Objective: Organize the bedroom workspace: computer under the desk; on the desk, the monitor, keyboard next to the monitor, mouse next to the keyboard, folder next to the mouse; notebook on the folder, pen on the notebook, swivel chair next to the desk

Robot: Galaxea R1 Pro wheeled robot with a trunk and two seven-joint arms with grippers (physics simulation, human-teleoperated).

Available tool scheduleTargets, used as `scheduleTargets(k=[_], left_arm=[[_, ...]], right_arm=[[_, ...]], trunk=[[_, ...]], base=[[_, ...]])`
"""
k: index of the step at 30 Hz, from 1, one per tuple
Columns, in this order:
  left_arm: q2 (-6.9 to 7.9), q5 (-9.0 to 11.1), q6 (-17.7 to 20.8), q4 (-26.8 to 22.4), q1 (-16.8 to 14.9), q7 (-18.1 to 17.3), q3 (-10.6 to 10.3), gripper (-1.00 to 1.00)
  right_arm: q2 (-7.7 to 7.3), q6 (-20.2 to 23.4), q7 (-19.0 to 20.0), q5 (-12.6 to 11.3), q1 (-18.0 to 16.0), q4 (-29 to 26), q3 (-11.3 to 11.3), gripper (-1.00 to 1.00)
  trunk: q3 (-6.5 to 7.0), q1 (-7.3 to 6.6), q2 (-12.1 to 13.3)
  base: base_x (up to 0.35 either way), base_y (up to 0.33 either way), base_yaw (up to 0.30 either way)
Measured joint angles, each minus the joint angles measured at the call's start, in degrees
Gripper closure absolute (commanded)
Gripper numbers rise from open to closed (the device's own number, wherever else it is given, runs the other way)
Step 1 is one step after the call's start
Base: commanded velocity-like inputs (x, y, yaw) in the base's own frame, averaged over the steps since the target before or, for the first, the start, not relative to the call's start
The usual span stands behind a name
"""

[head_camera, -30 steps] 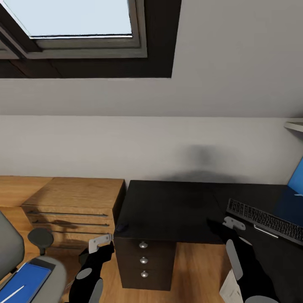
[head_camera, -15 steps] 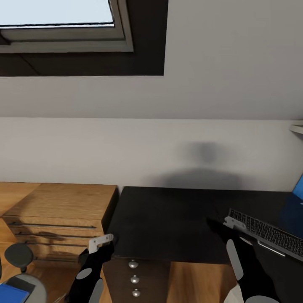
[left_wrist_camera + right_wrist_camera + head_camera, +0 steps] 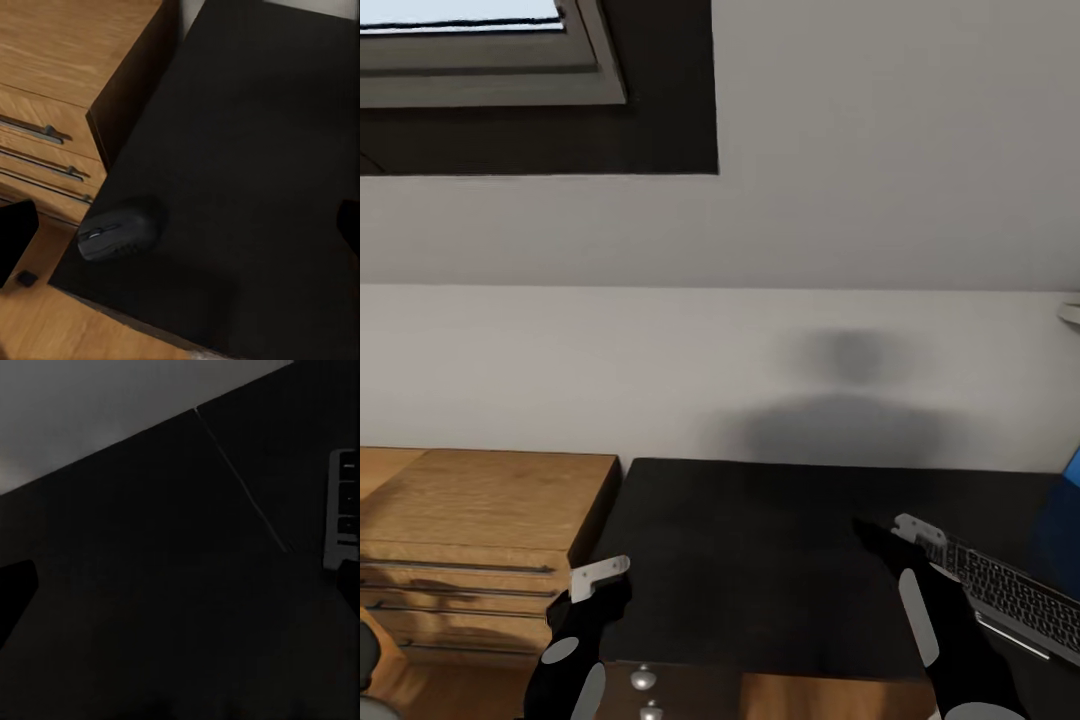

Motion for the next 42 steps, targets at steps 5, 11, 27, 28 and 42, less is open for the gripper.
scheduleTargets(k=[5,11,27,28,42], left_arm=[[0.0,-0.1,0.0,0.0,0.0,0.0,-0.1,-1.0],[0.0,0.0,0.0,-0.2,0.0,-0.2,-0.1,-1.0],[-0.08,0.1,-0.1,-4.9,3.1,-0.3,-0.9,-1.0],[-0.08,0.1,-0.1,-5.4,3.5,-0.3,-1.4,-1.0],[0.0,0.0,0.0,-7.7,5.9,-0.2,-6.2,-1.0]], right_arm=[[-0.26,-4.1,0.0,1.4,0.0,0.2,0.0,-1.0],[-0.47,-10.3,-0.7,7.3,0.0,3.6,-0.3,-1.0],[-11.36,-21.2,-6.8,9.0,-6.7,27.6,-0.6,-1.0],[-12.38,-22.2,-6.9,9.0,-8.4,31.0,-0.6,-1.0],[-17.59,-26.8,-10.2,8.6,-14.3,42.8,-0.7,-1.0]], trunk=[[0.0,0.01,0.0],[0.0,0.02,0.0],[0.0,0.02,0.0],[0.0,0.02,0.0],[-0.02,0.02,0.0]], base=[[0.066,-0.17,0.0],[0.013,-0.081,0.0],[0.001,-0.005,0.0],[0.0,0.0,0.0],[0.0,0.0,0.0]])
